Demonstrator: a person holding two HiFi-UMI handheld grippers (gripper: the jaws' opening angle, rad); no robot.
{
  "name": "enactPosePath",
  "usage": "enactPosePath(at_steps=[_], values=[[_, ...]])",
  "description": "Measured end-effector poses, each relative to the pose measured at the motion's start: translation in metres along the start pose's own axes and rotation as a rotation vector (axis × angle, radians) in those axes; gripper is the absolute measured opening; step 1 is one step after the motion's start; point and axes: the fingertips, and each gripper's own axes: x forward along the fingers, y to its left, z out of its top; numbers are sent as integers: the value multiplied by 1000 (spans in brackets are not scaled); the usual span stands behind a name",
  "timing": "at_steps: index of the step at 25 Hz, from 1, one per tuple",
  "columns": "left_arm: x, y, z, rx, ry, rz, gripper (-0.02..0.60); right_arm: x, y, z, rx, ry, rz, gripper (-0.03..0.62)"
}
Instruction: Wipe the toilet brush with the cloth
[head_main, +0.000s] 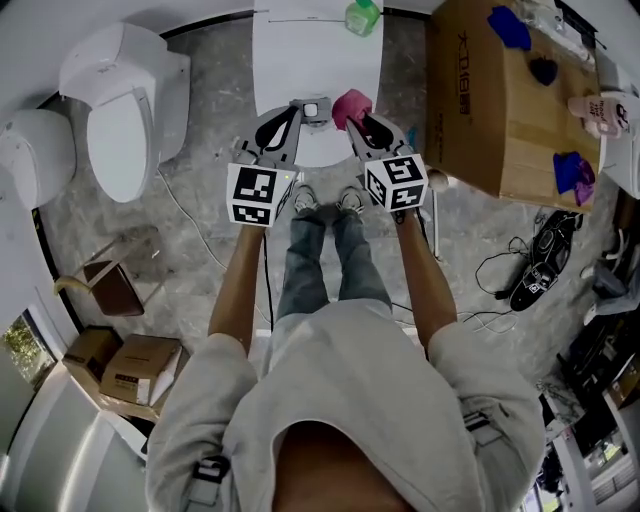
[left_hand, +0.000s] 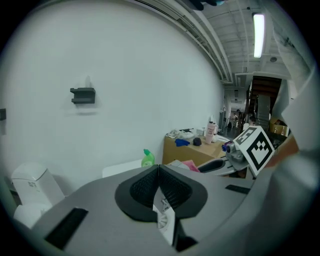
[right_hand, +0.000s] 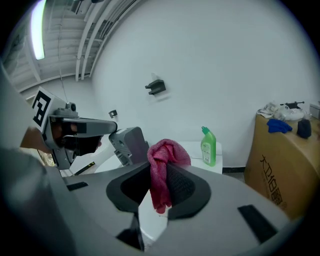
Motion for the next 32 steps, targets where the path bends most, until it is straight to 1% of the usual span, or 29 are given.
enactPosePath(at_steps=[3, 7, 10, 14, 19, 26, 32], values=[[2, -1, 4, 34, -11, -14, 20, 17, 5, -11, 11, 17, 14, 100], [3, -1, 8, 67, -25, -9, 20, 35, 15, -24, 11, 36, 39, 100], [3, 0, 9, 59, -36, -18, 20, 44, 12, -33, 21, 49, 32, 100], [2, 0, 10, 67, -44, -35, 20, 59, 17, -49, 14, 86, 55, 100], [2, -1, 12, 74, -52, -31, 19, 78, 15, -68, 32, 124, 41, 100], [0, -1, 11, 61, -52, -37, 19, 102, 3, -102, 41, 215, 35, 100], [-2, -3, 8, 65, -37, -38, 20, 119, -8, -128, 88, 283, 20, 100]])
